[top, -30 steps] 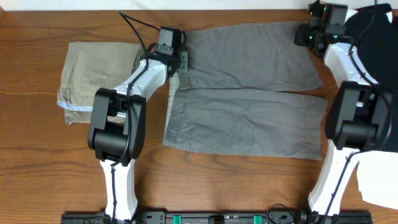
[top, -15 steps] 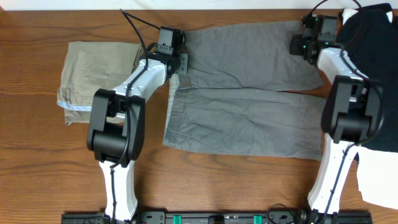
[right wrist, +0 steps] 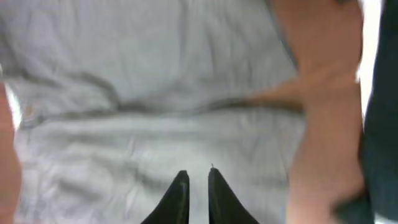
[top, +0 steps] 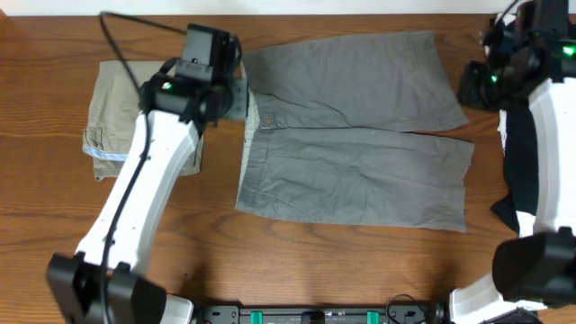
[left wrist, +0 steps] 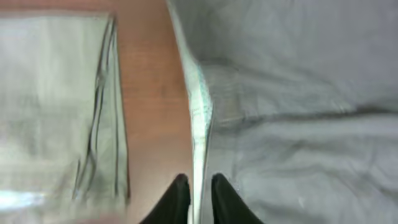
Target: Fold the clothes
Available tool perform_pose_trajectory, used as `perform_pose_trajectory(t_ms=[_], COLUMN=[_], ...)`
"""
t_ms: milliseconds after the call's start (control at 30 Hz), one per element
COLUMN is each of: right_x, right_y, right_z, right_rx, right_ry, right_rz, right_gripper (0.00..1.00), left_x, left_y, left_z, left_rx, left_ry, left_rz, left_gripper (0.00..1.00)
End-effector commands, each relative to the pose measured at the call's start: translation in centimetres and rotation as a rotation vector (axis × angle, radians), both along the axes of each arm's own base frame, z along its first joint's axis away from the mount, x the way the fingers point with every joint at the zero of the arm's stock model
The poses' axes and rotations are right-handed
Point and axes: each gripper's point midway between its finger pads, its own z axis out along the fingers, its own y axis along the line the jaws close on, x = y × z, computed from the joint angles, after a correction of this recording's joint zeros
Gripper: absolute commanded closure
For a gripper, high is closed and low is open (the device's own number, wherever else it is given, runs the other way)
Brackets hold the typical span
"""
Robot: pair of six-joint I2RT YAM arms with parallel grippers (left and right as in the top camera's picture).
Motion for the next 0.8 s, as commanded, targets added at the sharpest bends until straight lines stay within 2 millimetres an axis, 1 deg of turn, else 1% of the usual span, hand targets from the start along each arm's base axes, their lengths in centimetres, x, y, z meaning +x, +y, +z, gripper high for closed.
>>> perform_pose_trajectory(t_ms=[0,33,67,133,200,267,300,433,533,567,600,633,767], right_x=[-2.1,-2.9,-3.8,-6.1,-8.5,-10.2,-11.1,-13.1,-14.7,-15.1,-15.4,-15.7,-16.7], right_y=[-0.2,-0.5,-0.9,-2.8,-4.9,-6.1,-6.3,-5.6,-4.5,-4.1,-3.8,-3.5,-3.7], right_z=[-0.8,-1.0,-1.3,-2.1,-2.9,-3.9,-4.9,-9.3,-12.6,-13.4,-13.9,-14.5,-16.2], right_rx=[0.029,0.017,-0.004,-0.101,-0.210,-0.273,-0.284,-0.239,-0.172,-0.143,-0.122,-0.098,-0.068], right_ry=[0.108,0.143,0.180,0.282,0.373,0.437,0.475,0.572,0.637,0.653,0.662,0.672,0.695], right_rz=[-0.115,-0.147,-0.178,-0.293,-0.418,-0.495,-0.523,-0.524,-0.527,-0.530,-0.533,-0.538,-0.587], right_gripper=[0.90,0.90,0.90,0.91,0.88,0.86,0.85,0.82,0.83,0.84,0.84,0.84,0.85], left_x=[-1.5,-2.2,-2.7,-3.7,-4.6,-5.4,-5.8,-7.3,-7.8,-7.9,-7.9,-7.9,-7.8], left_y=[0.8,0.9,1.0,1.3,1.2,1.0,1.1,1.4,1.5,1.5,1.5,1.5,1.5], left_z=[-0.5,-0.8,-1.1,-2.1,-3.2,-4.5,-5.3,-7.8,-8.6,-8.6,-8.6,-8.6,-8.6], left_rx=[-0.022,-0.025,-0.025,-0.020,-0.025,-0.031,-0.026,-0.010,-0.003,-0.002,-0.002,-0.002,-0.003], left_ry=[0.067,0.100,0.127,0.179,0.223,0.262,0.282,0.344,0.366,0.367,0.367,0.367,0.365], left_rz=[0.096,0.120,0.137,0.163,0.159,0.154,0.153,0.157,0.159,0.158,0.159,0.159,0.158], left_gripper=[0.83,0.83,0.78,0.77,0.75,0.73,0.71,0.70,0.69,0.69,0.65,0.64,0.60])
